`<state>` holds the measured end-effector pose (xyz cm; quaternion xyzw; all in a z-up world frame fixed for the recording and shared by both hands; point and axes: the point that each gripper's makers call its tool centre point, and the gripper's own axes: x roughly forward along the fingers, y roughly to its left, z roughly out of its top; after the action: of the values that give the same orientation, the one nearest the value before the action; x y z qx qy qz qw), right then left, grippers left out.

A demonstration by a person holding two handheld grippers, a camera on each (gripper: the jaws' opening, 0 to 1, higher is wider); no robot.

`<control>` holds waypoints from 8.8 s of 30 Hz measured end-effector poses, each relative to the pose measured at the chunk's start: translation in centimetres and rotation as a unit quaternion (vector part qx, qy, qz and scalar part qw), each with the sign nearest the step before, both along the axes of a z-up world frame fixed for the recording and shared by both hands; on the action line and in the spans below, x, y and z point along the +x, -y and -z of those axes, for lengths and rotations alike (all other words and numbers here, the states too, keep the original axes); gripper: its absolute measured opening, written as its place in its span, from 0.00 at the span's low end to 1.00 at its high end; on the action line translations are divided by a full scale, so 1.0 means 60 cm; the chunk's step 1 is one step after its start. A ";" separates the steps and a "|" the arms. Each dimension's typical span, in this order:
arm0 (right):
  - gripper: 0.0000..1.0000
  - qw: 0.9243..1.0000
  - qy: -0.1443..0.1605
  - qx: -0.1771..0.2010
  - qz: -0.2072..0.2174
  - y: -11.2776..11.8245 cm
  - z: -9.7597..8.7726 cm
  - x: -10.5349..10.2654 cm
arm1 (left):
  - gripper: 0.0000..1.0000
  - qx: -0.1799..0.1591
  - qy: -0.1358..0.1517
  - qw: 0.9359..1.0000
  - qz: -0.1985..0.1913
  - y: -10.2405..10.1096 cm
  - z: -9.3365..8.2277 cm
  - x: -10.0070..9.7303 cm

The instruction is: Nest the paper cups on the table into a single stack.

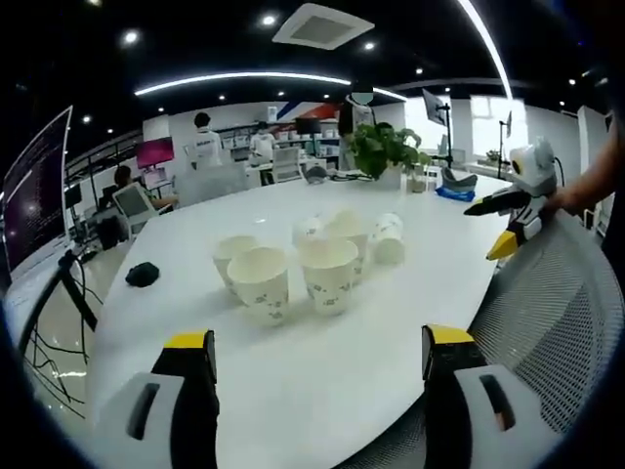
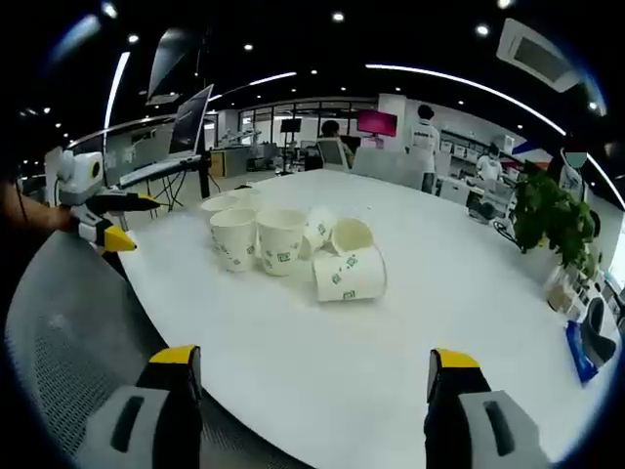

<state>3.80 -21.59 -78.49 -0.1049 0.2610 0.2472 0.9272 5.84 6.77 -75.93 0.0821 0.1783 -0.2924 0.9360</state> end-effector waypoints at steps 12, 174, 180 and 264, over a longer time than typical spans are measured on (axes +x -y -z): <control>0.97 1.000 0.007 0.002 0.008 0.002 -0.006 0.001 | 0.86 0.001 -0.002 1.000 -0.004 -0.003 0.002 0.001; 0.87 0.993 0.097 0.051 0.045 -0.008 -0.082 0.046 | 0.16 0.133 -0.063 0.965 0.219 0.186 0.037 0.137; 0.86 0.993 0.097 0.050 0.046 -0.009 -0.083 0.044 | 0.07 0.132 -0.078 0.966 0.208 0.188 0.041 0.139; 0.84 0.993 0.095 0.048 0.047 -0.007 -0.080 0.045 | 0.24 0.102 -0.013 0.967 0.234 0.278 -0.069 0.148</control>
<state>6.49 -21.20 -73.69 -0.0706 0.1644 0.2044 0.9624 14.70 -9.91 -71.78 0.2127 0.1948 -0.4842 0.8261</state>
